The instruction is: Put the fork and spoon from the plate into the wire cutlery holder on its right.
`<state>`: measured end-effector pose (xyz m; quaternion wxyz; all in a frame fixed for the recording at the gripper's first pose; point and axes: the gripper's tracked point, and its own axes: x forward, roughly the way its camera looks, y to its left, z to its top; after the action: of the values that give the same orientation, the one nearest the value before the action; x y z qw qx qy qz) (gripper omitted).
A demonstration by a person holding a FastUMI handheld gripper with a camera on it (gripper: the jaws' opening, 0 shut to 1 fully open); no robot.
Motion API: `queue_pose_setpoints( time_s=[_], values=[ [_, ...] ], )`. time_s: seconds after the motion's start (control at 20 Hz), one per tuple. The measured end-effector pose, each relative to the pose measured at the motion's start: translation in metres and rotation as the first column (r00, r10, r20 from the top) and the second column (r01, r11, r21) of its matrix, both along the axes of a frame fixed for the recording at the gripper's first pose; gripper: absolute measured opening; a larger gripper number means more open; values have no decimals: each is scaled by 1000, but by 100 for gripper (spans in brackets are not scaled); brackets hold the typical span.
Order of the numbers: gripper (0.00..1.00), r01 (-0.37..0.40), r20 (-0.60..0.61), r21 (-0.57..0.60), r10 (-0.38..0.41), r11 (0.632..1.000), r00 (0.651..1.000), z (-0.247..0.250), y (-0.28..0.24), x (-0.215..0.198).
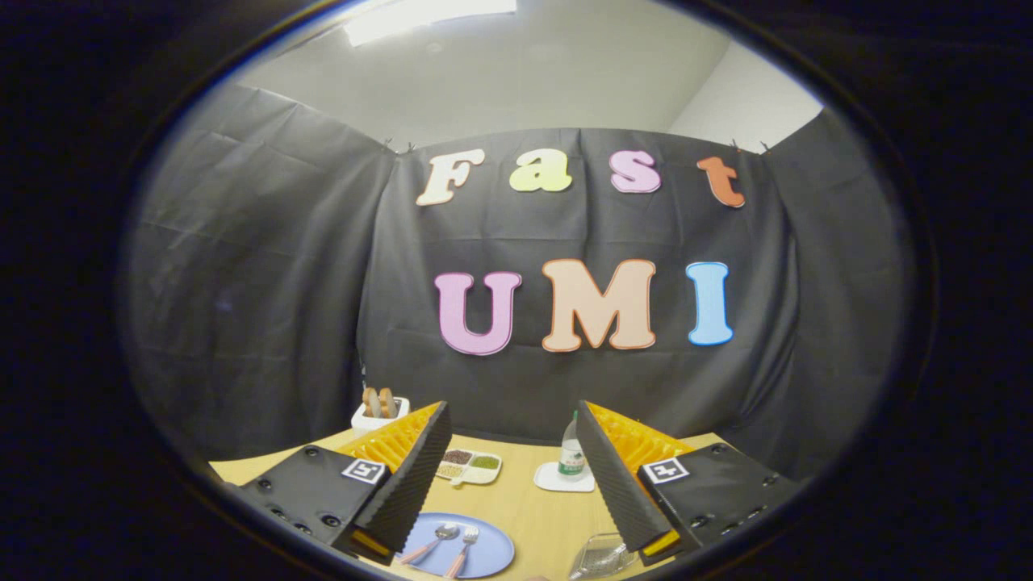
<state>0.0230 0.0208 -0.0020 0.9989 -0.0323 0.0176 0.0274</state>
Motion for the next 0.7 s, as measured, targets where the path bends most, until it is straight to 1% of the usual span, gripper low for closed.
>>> queue_pose_setpoints(
  time_s=[0.25, 0.4, 0.7],
  values=[
    [99, -43, -47, -3, 43, 999, 998, -18, 13, 8],
    [99, -59, -94, -6, 58, 998, 994, -41, 19, 13],
    [99, -104, -234, -18, 96, 994, 967, -99, 33, 17]
  ],
)
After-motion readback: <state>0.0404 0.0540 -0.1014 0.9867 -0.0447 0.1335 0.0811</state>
